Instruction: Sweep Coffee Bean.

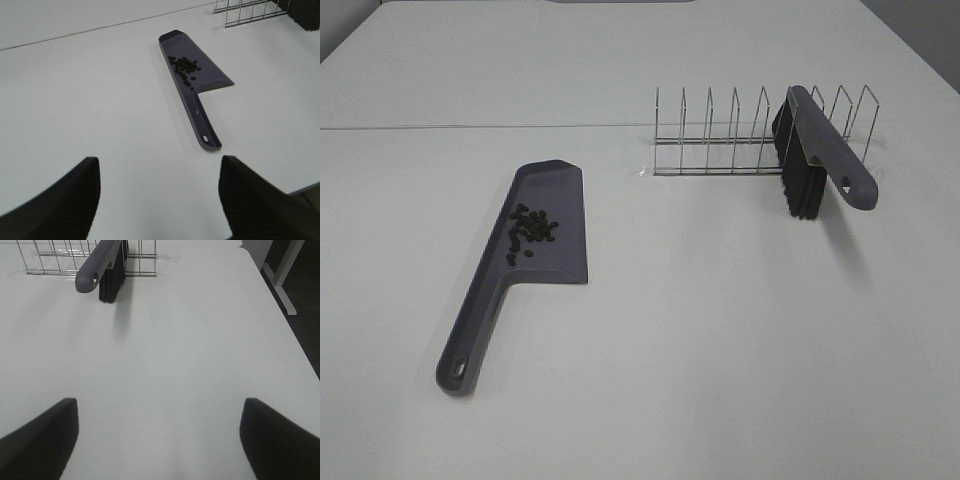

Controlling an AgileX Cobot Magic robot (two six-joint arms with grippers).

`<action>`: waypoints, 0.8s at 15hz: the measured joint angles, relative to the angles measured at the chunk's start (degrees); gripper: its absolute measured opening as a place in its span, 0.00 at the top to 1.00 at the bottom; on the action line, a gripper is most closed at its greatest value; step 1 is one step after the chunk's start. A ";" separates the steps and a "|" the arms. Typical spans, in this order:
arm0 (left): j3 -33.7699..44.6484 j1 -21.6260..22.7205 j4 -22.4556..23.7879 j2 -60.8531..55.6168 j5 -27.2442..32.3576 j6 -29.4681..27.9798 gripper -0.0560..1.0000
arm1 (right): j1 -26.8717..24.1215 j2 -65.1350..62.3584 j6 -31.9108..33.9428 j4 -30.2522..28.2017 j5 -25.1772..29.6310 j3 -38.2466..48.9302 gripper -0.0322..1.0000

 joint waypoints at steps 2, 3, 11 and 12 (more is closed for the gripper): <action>0.00 0.00 0.00 0.00 0.00 0.00 0.33 | 0.06 0.00 0.00 0.00 0.00 0.00 0.17; 0.00 0.00 0.00 0.00 0.00 0.00 0.33 | 0.06 0.00 0.00 0.06 0.00 0.00 0.17; 0.00 0.06 0.00 0.00 0.00 0.00 0.33 | 0.06 0.00 0.00 0.11 0.00 0.00 0.17; 0.00 0.06 0.00 0.00 0.00 0.00 0.33 | 0.06 0.00 0.00 0.11 0.00 0.00 0.17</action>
